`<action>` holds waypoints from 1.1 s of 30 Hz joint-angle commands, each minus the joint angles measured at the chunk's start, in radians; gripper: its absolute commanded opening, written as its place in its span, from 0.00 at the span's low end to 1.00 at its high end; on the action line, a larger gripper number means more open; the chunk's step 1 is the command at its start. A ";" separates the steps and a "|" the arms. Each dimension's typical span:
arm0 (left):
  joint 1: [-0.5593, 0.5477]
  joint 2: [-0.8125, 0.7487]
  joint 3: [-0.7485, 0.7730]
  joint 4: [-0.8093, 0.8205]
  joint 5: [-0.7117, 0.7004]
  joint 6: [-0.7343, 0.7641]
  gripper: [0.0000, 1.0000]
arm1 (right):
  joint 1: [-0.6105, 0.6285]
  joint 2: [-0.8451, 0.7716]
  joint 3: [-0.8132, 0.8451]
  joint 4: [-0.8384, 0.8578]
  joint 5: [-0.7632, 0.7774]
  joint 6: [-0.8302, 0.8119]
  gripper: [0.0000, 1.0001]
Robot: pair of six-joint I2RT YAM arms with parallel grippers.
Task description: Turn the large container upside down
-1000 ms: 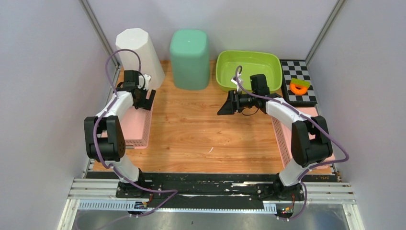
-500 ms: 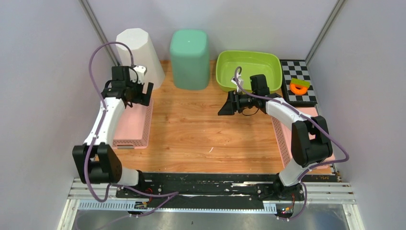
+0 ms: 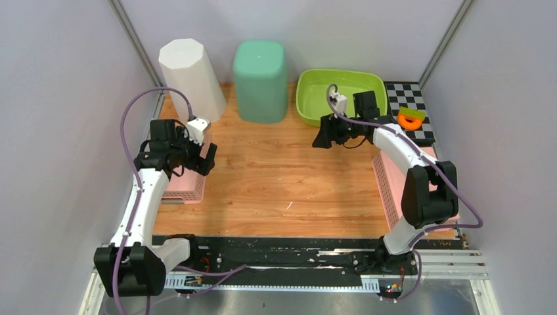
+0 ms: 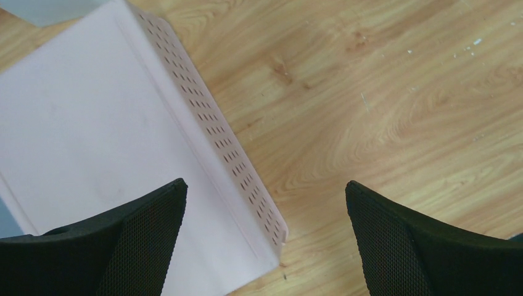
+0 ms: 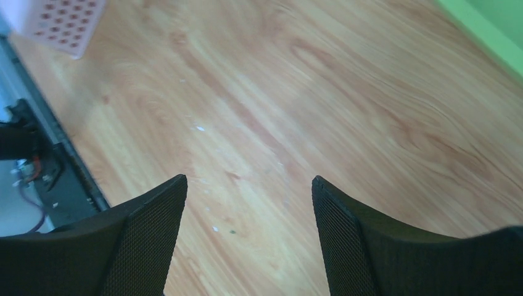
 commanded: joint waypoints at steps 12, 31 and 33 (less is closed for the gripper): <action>0.004 -0.049 -0.030 0.005 0.100 0.029 1.00 | -0.119 -0.070 -0.107 -0.256 0.561 -0.178 0.76; 0.004 -0.049 -0.039 0.013 0.090 0.023 1.00 | -0.201 0.041 -0.109 -0.244 0.643 -0.150 0.77; 0.005 -0.051 -0.040 0.013 0.090 0.024 1.00 | -0.210 0.042 -0.111 -0.238 0.648 -0.150 0.77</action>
